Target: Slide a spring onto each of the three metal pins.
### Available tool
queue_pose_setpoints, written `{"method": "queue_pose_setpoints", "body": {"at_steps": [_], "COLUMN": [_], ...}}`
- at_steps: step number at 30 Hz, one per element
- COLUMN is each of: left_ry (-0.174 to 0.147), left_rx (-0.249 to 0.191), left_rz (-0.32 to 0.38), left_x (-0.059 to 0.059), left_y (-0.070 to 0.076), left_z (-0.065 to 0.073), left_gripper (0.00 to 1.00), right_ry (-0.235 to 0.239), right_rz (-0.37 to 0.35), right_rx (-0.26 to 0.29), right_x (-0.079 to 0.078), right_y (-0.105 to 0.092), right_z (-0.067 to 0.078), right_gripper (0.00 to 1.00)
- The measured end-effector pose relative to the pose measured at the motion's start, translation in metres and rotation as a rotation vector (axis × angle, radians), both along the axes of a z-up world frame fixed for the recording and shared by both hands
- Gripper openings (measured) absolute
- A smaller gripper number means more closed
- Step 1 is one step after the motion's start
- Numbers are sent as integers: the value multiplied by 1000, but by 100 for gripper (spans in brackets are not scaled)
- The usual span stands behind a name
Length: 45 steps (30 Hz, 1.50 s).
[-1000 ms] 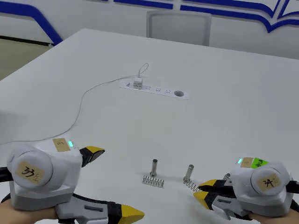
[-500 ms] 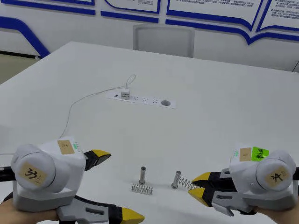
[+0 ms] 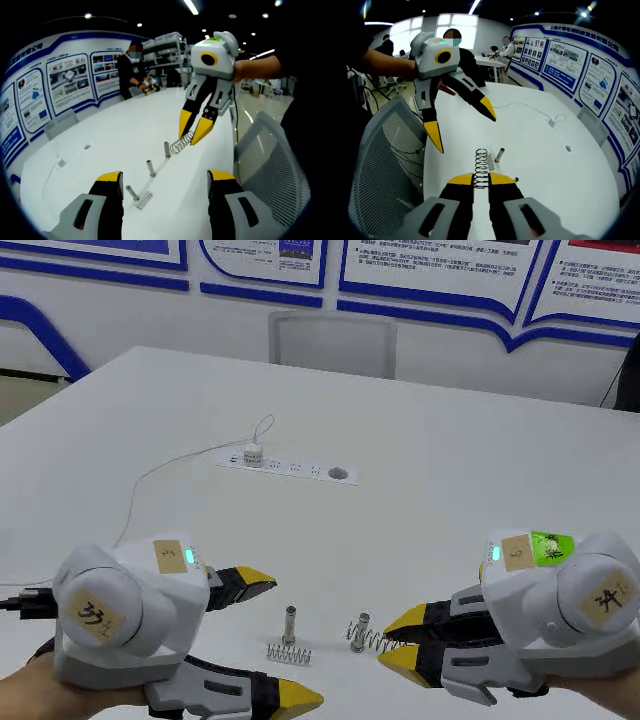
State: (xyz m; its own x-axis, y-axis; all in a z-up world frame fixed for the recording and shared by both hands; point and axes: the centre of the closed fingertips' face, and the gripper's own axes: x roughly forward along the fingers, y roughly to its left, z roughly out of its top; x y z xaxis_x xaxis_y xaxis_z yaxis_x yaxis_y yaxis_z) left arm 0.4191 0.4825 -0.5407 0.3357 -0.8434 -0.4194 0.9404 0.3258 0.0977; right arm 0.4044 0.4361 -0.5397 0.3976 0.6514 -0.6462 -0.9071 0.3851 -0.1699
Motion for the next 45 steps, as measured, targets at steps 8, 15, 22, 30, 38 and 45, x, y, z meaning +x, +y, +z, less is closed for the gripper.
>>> {"method": "queue_pose_setpoints", "body": {"at_steps": [8,15,22,30,38,45], "left_ry": [-35,-48,-60,-68,-56,-118], "left_rx": [-20,-19,-59,-22,-32,17], "left_rz": [-66,-134,-165,-203,-216,-264], "left_x": [-13,-22,-25,-29,-32,-36], "left_y": [-18,-24,-29,-32,-35,-34], "left_z": [13,20,28,25,28,24], "left_gripper": [63,51,38,26,15,11], "right_ry": [-1,-16,-7,2,-2,-13], "right_rz": [59,132,167,192,191,195], "right_rx": [-2,-42,-46,-42,-27,-29], "right_x": [-11,-16,-20,-25,-23,-22], "right_y": [11,11,13,17,17,15], "right_z": [8,11,17,17,20,21], "right_gripper": [11,11,11,11,11,11]}}
